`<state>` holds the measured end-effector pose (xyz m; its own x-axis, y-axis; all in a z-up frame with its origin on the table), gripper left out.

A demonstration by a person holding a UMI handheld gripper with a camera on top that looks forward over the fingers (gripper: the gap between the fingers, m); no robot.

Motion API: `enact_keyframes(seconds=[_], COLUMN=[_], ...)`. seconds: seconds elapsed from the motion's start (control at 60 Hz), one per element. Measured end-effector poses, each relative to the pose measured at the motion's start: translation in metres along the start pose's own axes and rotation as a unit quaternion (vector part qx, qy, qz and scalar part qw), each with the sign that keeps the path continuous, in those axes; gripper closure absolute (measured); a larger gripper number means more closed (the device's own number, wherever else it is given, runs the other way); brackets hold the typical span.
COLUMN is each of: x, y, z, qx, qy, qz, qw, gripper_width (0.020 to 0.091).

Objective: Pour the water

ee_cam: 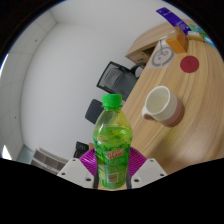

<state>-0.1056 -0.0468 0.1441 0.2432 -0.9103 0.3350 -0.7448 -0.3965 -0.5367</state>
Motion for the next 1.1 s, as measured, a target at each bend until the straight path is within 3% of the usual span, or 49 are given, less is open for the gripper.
enact_keyframes(seconds=[0.183, 0.433, 0.533, 0.667, 0.783, 0.883, 0.983, 1.1], x=[-0.012, -0.025, -0.032, -0.031, -0.02, 0.002, 0.021, 0.047], y=[-0.028, -0.039, -0.042, -0.041, -0.044, -0.064, -0.109, -0.158], z=[-0.013, -0.001, 0.005, 0.007, -0.003, -0.021, -0.033, -0.054], qx=[-0.199, -0.391, -0.417, -0.401, -0.321, -0.144, 0.075, 0.3], qy=[-0.026, -0.043, -0.043, -0.036, -0.029, -0.018, 0.004, 0.025], qz=[0.023, 0.014, 0.02, 0.001, -0.011, -0.008, 0.025, 0.068], qw=[0.979, 0.919, 0.908, 0.915, 0.947, 0.989, 0.997, 0.951], gripper_width=[0.0735, 0.0736, 0.0734, 0.0735, 0.0736, 0.0733, 0.0733, 0.073])
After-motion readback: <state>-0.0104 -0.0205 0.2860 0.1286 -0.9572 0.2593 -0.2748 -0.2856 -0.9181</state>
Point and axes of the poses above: the point between the fingertips, and its own axes, seen from behind it with the camera up: z to the right, y down, x backward, against the way the camera looks, the point moved 10 cm from there along x, backward, against the way the camera looks, and after that the axes turned 11 degrees about x, right-handed, at the moved point
